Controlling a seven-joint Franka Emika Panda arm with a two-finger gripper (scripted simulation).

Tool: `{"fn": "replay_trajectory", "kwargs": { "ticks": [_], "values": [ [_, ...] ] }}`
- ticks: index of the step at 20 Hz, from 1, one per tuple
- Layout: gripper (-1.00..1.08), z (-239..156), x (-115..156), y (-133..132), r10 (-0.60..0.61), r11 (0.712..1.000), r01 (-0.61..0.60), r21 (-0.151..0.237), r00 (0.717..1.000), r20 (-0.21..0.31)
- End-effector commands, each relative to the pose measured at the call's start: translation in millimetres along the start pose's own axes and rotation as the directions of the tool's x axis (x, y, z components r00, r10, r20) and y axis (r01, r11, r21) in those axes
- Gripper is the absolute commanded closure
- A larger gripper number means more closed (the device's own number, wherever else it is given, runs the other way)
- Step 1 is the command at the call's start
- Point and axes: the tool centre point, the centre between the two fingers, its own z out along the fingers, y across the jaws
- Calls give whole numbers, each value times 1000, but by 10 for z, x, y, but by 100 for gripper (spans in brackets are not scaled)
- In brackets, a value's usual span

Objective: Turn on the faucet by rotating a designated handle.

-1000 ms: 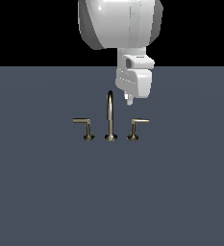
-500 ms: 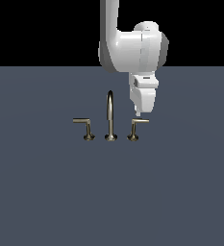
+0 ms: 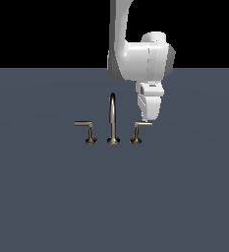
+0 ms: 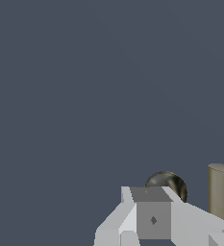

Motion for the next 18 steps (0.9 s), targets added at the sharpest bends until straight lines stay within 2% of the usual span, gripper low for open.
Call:
{"fn": "replay_trajectory", "kwargs": {
  "ticks": [1,15,18],
  "values": [
    [108,2,2,-6,2,1000,-2,1,1000,0],
    [108,0,197,362,3,1000,-3,1,1000,1],
    [108,1,121,307,-6,1000,6,11,1000,2]
  ]
}}
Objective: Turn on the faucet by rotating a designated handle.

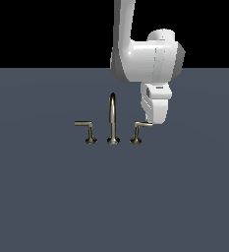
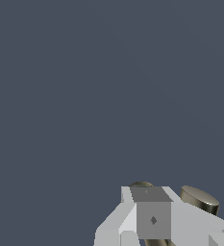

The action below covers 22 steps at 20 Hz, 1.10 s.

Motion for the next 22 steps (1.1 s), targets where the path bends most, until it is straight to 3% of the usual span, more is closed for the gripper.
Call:
{"fn": "replay_trajectory", "kwargs": {
  "ticks": [1,14,16,22],
  "values": [
    [108,0,-5,59,1,1000,-1,-3,1000,0],
    [108,-5,-49,479,8,1000,-8,-11,1000,-1],
    [108,-3,-17,411,11,1000,-11,-2,1000,-3],
    [108,-6,-223,556,10,1000,-10,-7,1000,-2]
  ]
}}
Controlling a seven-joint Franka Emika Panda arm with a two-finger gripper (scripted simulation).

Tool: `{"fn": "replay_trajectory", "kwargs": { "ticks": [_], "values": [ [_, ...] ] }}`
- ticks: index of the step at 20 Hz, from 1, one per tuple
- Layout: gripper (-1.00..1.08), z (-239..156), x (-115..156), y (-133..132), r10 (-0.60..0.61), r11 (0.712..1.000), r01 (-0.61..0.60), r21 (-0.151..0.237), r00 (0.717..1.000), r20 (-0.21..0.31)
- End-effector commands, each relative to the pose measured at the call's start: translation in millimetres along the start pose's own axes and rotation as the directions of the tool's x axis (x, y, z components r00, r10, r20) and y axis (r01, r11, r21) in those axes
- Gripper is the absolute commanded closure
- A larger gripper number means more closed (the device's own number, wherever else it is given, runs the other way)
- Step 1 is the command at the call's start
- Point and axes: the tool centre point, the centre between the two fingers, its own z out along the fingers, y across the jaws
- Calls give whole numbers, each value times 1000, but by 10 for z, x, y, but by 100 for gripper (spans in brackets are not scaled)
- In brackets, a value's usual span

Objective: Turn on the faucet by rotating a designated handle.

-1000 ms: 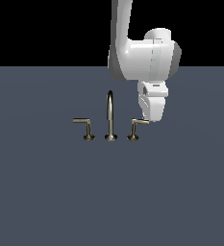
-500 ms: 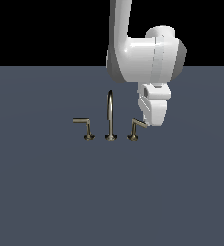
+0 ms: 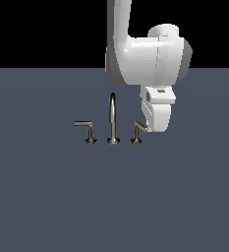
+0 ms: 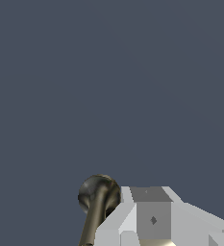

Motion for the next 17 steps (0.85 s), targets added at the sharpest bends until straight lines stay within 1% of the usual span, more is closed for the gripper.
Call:
{"fn": "replay_trajectory", "kwargs": {
  "ticks": [1,6,7,8,16,17],
  "values": [
    [108,-3,-160,79,-11,1000,11,-8,1000,5],
    [108,-8,-337,208,-12,1000,12,-12,1000,6],
    [108,-8,-337,208,-12,1000,12,-12,1000,6],
    [108,-3,-149,186,13,1000,-13,-8,1000,-1],
    [108,-7,-719,82,-10,1000,10,-12,1000,5],
    [108,-7,-719,82,-10,1000,10,-12,1000,5]
  ]
}}
